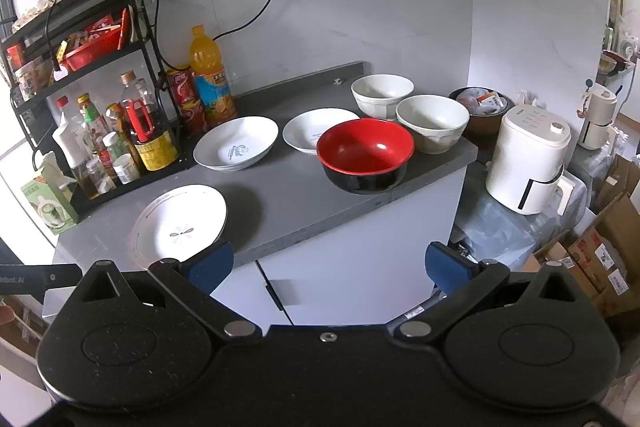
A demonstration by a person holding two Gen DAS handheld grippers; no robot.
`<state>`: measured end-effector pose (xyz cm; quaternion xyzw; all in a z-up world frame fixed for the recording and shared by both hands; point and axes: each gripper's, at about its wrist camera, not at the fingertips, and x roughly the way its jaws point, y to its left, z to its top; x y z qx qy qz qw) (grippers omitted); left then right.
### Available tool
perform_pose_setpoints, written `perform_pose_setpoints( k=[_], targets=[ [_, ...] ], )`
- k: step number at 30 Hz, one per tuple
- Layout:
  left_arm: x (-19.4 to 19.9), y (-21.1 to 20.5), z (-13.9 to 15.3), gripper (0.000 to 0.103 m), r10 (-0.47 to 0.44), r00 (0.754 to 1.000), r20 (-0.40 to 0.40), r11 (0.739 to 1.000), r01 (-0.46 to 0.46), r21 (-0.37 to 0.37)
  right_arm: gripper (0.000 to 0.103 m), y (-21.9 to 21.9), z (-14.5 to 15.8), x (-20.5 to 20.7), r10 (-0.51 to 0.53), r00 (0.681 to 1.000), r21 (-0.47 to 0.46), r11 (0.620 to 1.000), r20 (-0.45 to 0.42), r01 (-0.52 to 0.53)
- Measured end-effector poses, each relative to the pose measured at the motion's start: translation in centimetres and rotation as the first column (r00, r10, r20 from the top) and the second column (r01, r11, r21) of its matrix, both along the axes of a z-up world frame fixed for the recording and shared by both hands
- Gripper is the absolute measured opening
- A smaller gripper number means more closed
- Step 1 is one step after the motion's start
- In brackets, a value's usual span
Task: Organize plates and bowls
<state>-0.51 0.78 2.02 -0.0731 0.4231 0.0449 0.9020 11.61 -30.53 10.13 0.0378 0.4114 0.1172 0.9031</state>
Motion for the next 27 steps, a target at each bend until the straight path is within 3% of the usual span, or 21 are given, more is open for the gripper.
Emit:
perform_pose_setpoints(
  k=[7, 10, 27],
  targets=[
    [0.4, -0.6, 0.0, 0.103, -0.01, 1.0, 0.0, 1.0, 0.01, 0.015, 0.103, -0.5, -0.2, 0.4, -0.014, 1.0, -0.003, 1.0, 0.01, 0.014],
    [0.7, -0.7, 0.1, 0.103, -0.012, 1.0, -0.003, 1.0, 0.012, -0.016, 0.103, -0.7, -0.4, 0.4, -0.014, 1.0, -0.005, 1.0, 0.011, 0.015],
    [1.9, -1.6, 0.1, 0.103, -0.027, 1.0, 0.014, 0.999, 0.026, 0.027, 0.103, -0.9, -0.9, 1.8, -0.001, 1.0, -0.008, 1.0, 0.006, 0.001]
  ],
)
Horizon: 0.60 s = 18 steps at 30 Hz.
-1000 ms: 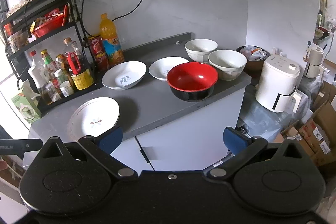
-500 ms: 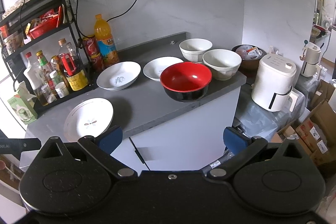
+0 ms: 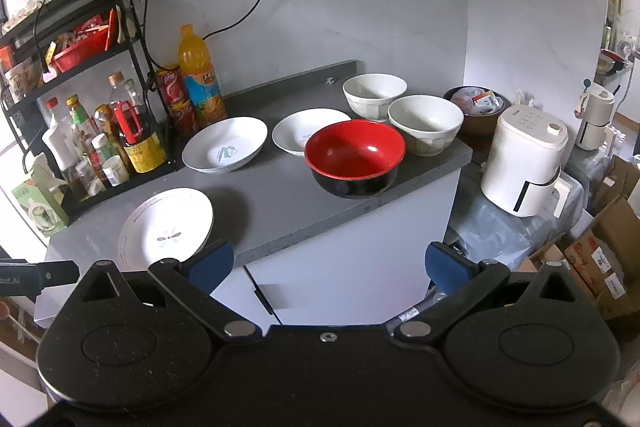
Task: Organize plates and bowls
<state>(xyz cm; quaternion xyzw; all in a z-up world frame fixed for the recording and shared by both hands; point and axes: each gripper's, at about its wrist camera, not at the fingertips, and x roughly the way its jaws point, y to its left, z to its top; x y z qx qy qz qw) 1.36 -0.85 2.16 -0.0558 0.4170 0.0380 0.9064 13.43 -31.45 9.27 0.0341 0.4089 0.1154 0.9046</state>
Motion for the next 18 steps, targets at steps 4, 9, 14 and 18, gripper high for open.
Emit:
perform_pose_setpoints(
  k=[4, 9, 14, 18],
  targets=[
    [0.5, -0.1, -0.1, 0.103, 0.003, 1.0, -0.003, 1.0, -0.003, 0.002, 0.103, 0.1, 0.0, 0.2, -0.001, 1.0, -0.001, 1.0, -0.003, 0.001],
    [1.2, -0.2, -0.3, 0.103, 0.009, 1.0, -0.008, 1.0, -0.009, -0.002, 0.103, -0.1, -0.2, 0.8, -0.004, 1.0, -0.004, 1.0, -0.008, 0.004],
    [2.0, -0.2, -0.6, 0.103, 0.012, 1.0, -0.012, 1.0, -0.012, -0.003, 0.103, -0.1, -0.5, 1.6, -0.003, 1.0, -0.011, 1.0, -0.012, 0.003],
    [2.6, -0.3, -0.7, 0.103, 0.008, 1.0, -0.017, 1.0, -0.008, -0.005, 0.103, 0.0, -0.8, 2.4, -0.003, 1.0, -0.01, 1.0, -0.016, 0.002]
  ],
)
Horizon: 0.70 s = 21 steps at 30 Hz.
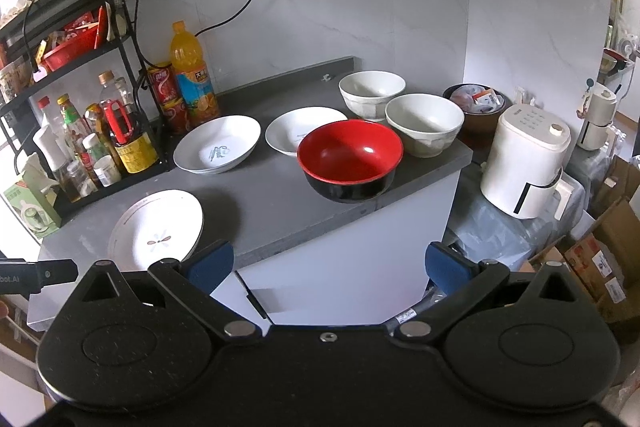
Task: Organize plates and bowls
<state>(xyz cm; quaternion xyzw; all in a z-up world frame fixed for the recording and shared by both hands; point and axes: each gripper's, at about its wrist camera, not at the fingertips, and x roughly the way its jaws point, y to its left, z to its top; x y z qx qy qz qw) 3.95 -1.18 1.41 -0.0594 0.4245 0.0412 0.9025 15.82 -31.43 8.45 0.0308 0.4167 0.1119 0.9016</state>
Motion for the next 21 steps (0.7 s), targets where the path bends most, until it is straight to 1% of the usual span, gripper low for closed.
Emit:
perform_pose_setpoints(
  k=[5, 8, 10, 18, 21],
  targets=[
    [0.9, 0.1, -0.4, 0.103, 0.006, 1.0, -0.018, 1.0, -0.006, -0.003, 0.103, -0.1, -0.4, 1.0, -0.004, 1.0, 0.008, 1.0, -0.007, 0.004],
    [1.3, 0.2, -0.4, 0.103, 0.009, 1.0, -0.028, 1.0, -0.009, -0.004, 0.103, -0.2, -0.7, 1.7, -0.017, 0.999, 0.026, 0.999, -0.038, 0.018],
    [1.6, 0.3, -0.2, 0.103, 0.008, 1.0, -0.028, 1.0, -0.009, -0.002, 0.103, -0.2, -0.8, 2.0, -0.013, 0.999, 0.032, 0.999, -0.044, 0.014],
    [2.7, 1.3, -0.1, 0.103, 0.029, 0.999, -0.044, 1.0, -0.029, 0.004, 0.103, 0.9, -0.7, 3.0, 0.001, 0.999, 0.028, 1.0, -0.041, 0.0],
    [3.2, 1.4, 0.1, 0.103, 0.02, 0.999, -0.047, 1.0, -0.019, 0.012, 0.103, 1.4, -0.6, 3.4, 0.001, 0.999, 0.033, 0.999, -0.042, 0.0]
  ],
)
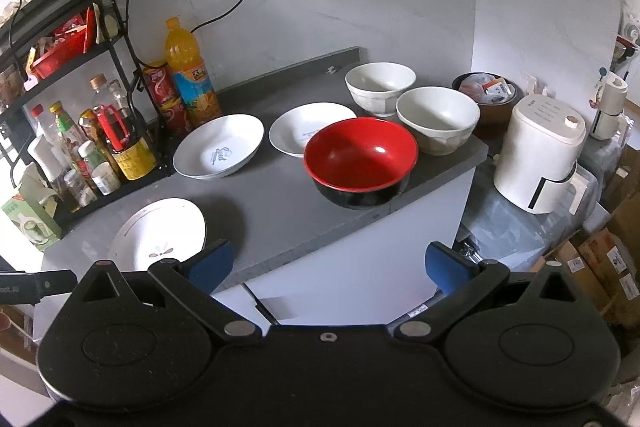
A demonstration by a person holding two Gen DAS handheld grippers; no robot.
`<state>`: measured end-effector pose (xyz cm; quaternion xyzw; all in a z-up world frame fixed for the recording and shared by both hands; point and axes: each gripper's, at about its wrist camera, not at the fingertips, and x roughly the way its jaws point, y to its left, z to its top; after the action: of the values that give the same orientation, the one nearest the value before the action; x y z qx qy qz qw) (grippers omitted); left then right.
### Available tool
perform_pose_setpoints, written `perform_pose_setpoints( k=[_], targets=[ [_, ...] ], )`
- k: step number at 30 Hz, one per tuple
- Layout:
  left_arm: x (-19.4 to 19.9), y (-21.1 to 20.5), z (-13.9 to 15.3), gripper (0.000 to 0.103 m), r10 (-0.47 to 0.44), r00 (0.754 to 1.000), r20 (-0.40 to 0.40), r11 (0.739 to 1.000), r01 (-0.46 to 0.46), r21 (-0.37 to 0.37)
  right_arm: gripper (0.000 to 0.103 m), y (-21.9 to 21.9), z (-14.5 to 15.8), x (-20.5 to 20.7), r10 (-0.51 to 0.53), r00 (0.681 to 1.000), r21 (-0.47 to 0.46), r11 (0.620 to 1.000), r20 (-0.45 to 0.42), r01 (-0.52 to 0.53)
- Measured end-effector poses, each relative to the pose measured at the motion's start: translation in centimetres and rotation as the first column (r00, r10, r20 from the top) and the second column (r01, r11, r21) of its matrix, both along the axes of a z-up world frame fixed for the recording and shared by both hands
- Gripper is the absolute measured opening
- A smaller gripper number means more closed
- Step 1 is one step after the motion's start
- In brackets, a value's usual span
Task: Organize plates and bowls
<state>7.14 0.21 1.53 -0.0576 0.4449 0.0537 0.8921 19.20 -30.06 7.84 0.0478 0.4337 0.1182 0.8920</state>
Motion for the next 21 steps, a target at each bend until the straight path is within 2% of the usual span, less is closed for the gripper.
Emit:
perform_pose_setpoints(
  k=[10, 21],
  targets=[
    [1.2, -0.4, 0.6, 0.102, -0.037, 0.999, -0.005, 0.999, 0.037, 0.009, 0.103, -0.5, 0.4, 0.6, -0.043, 0.999, 0.019, 0.999, 0.013, 0.043],
    [3.3, -1.5, 1.2, 0.102, -0.085, 0.996, -0.009, 0.996, 0.085, -0.039, 0.103, -4.4, 0.5, 0.9, -0.136, 0.991, 0.025, 0.99, -0.003, 0.136]
  ],
)
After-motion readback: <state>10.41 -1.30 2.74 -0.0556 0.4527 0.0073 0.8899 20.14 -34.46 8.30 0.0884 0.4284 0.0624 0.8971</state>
